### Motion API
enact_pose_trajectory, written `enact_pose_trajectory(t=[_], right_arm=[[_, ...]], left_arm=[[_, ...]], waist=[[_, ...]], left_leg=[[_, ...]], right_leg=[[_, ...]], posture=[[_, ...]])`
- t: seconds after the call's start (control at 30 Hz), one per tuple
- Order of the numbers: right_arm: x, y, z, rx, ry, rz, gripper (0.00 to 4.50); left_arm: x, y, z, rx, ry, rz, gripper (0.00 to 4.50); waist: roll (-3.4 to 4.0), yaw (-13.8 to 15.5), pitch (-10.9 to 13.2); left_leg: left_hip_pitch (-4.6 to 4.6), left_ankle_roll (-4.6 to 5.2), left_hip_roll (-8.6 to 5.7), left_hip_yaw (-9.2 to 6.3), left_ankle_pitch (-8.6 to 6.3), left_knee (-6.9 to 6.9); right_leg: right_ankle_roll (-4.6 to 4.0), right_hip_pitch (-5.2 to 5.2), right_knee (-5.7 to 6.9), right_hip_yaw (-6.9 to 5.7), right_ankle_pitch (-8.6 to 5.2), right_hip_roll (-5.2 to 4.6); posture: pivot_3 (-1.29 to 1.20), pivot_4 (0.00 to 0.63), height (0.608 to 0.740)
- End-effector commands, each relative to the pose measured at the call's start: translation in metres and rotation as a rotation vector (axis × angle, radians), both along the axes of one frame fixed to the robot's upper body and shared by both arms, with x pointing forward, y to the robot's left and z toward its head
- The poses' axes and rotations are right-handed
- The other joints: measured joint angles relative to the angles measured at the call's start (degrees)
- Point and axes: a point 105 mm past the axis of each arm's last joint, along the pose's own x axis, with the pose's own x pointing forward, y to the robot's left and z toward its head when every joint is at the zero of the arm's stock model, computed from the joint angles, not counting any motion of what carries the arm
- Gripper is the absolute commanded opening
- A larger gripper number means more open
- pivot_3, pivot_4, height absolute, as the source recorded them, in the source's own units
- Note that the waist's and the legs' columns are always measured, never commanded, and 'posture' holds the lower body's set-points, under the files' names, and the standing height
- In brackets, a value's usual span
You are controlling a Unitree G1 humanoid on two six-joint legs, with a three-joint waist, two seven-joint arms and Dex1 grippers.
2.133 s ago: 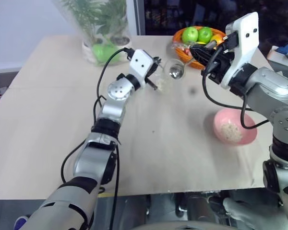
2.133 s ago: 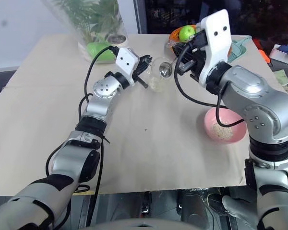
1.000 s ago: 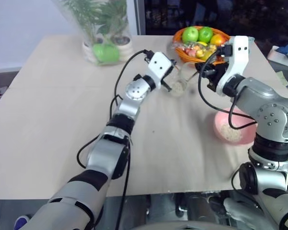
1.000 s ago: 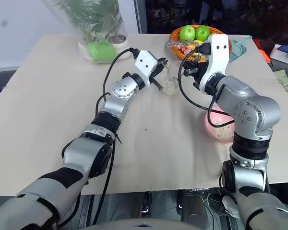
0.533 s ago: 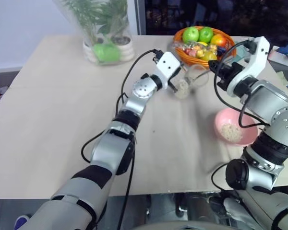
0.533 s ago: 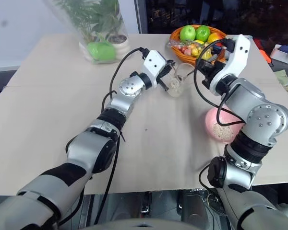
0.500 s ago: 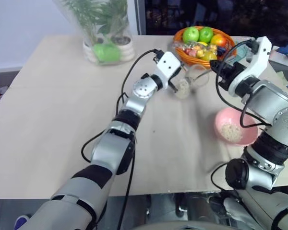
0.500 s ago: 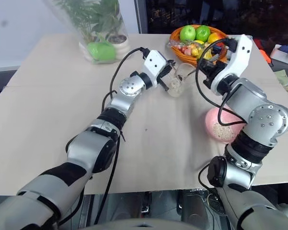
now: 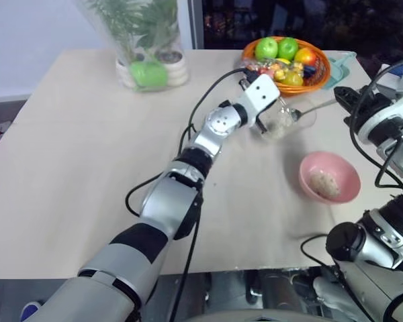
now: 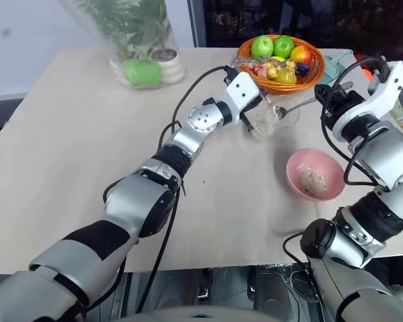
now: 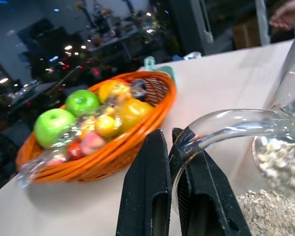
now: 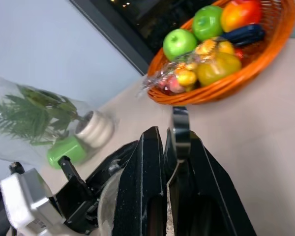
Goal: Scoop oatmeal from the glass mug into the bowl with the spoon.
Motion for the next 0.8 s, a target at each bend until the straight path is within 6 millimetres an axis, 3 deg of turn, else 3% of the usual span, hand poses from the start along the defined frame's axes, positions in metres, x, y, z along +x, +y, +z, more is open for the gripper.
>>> enact_pose_trajectory(t=[0.03, 0.3, 0.8], right_arm=[[-0.014, -0.013, 0.016, 0.059, -0.066, -0.02, 0.0], [-0.033, -0.026, 0.013, 0.168, -0.01, -0.031, 0.0], [-0.06, -0.042, -0.002, 0.198, -0.015, -0.104, 0.0]], left_arm=[[-0.009, -0.019, 0.011, 0.032, -0.042, -0.059, 0.08], [-0.013, -0.031, 0.001, 0.088, -0.033, -0.075, 0.08], [-0.017, -0.041, 0.001, 0.108, -0.034, -0.088, 0.08]], waist=[[0.0, 0.1, 0.0], [0.0, 0.0, 0.0], [0.0, 0.2, 0.0]], left_leg=[[0.0, 0.01, 0.0, 0.0, 0.0, 0.0], [0.04, 0.23, 0.0, 0.11, -0.14, 0.0], [0.08, 0.51, -0.01, 0.07, -0.29, 0.02]], right_leg=[[0.0, 0.0, 0.0, 0.0, 0.0, 0.0], [0.01, 0.0, -0.03, 0.11, 0.0, -0.02], [0.14, 0.0, -0.11, 0.32, 0.07, -0.01]], posture=[[0.0, 0.15, 0.74], [0.0, 0.15, 0.74], [0.0, 0.15, 0.74]])
